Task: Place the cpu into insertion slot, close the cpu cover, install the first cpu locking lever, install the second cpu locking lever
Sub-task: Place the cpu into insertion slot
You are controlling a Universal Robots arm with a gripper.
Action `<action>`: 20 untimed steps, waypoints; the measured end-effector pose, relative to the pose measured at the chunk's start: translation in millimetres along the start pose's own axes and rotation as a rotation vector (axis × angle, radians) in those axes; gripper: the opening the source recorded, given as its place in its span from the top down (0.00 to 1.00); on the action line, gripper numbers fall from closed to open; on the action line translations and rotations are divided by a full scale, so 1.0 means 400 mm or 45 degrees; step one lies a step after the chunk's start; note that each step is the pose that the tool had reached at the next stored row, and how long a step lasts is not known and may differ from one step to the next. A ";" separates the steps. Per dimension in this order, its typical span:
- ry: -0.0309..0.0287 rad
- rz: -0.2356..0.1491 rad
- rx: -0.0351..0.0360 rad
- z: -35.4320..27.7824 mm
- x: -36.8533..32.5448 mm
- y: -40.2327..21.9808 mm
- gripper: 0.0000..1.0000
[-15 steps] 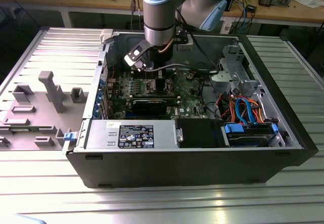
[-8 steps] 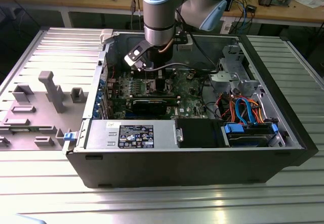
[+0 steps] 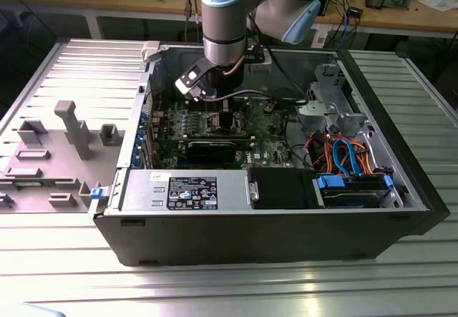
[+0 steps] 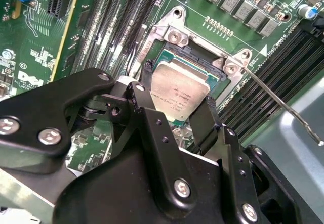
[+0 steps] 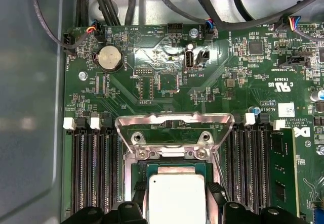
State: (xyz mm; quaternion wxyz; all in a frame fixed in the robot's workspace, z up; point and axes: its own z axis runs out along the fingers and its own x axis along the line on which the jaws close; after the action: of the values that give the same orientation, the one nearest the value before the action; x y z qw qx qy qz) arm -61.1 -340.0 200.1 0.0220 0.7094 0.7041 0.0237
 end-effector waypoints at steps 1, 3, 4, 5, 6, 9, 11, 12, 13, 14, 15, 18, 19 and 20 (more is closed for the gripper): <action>0.0001 0.000 -0.0001 0.001 0.000 -0.001 0.45; 0.0001 -0.002 -0.0001 0.002 0.000 -0.001 0.45; 0.0000 -0.002 0.0001 0.003 0.000 -0.001 0.45; -0.0001 -0.002 0.0001 0.003 0.000 -0.001 0.45; -0.0001 -0.002 0.0001 0.004 0.001 -0.002 0.45; -0.0008 -0.002 0.0008 0.007 0.002 -0.002 0.45; 0.0000 -0.002 0.0005 0.009 0.003 -0.002 0.45; 0.0000 -0.002 0.0005 0.009 0.003 -0.002 0.45; 0.0000 -0.002 0.0006 0.009 0.003 -0.002 0.45; 0.0001 -0.002 0.0005 0.009 0.003 -0.002 0.45; 0.0000 -0.002 0.0005 0.009 0.003 -0.002 0.45; 0.0009 -0.002 -0.0001 0.010 0.003 -0.002 0.45; 0.0015 -0.002 -0.0004 0.010 0.003 -0.002 0.45; 0.0010 -0.002 -0.0001 0.010 0.003 -0.002 0.38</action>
State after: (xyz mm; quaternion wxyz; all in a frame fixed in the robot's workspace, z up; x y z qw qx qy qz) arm -61.6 -338.7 196.1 0.0218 0.7087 0.7047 0.0240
